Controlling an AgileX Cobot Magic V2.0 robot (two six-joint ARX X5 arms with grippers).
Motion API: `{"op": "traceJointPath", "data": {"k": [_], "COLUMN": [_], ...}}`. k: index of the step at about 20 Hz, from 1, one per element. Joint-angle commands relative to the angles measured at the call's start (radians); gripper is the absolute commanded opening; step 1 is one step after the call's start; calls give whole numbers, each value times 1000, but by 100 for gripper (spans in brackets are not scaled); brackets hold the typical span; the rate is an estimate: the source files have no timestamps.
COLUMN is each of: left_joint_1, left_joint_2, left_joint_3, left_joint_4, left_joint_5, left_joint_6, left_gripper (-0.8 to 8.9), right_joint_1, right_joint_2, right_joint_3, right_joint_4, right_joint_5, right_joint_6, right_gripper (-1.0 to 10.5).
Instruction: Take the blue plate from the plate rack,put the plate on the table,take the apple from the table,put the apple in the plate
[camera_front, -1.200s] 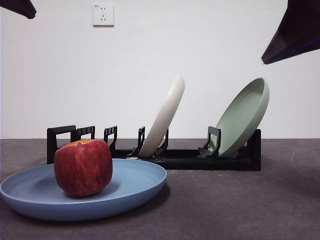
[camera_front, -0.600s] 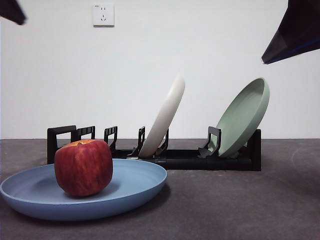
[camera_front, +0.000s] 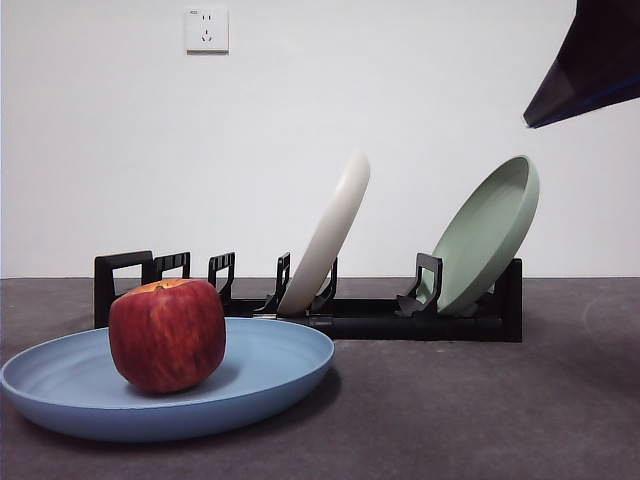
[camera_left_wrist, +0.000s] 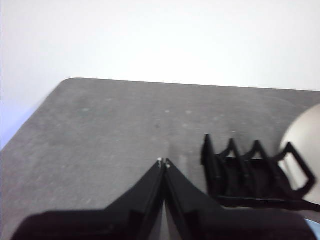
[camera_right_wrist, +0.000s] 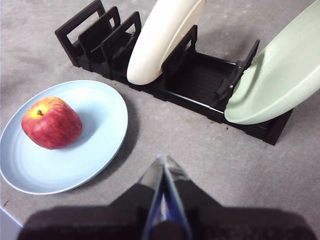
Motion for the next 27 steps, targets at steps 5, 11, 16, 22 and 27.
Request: {"op": "traceJointPath", "data": {"k": [5, 11, 16, 22, 27], "left_joint_1": [55, 72, 72, 72, 71], "left_joint_2": [-146, -219, -278, -278, -277], "left_joint_3": [-343, -506, -588, -610, -610], "left_joint_4": [322, 349, 365, 345, 349], "left_joint_5": [5, 3, 6, 18, 53], "left_joint_6": [-3, 43, 75, 77, 70], "left_gripper": [-3, -3, -3, -3, -3], "right_joint_1": [0, 0, 0, 0, 0], "right_joint_2": [-2, -2, -2, -2, -2], "right_joint_3": [-5, -5, -5, -5, -5], "right_joint_4": [5, 5, 5, 5, 5], "right_joint_5": [3, 3, 3, 3, 3], "right_joint_6": [6, 6, 6, 6, 6], "right_gripper": [-11, -11, -11, -11, -11]}}
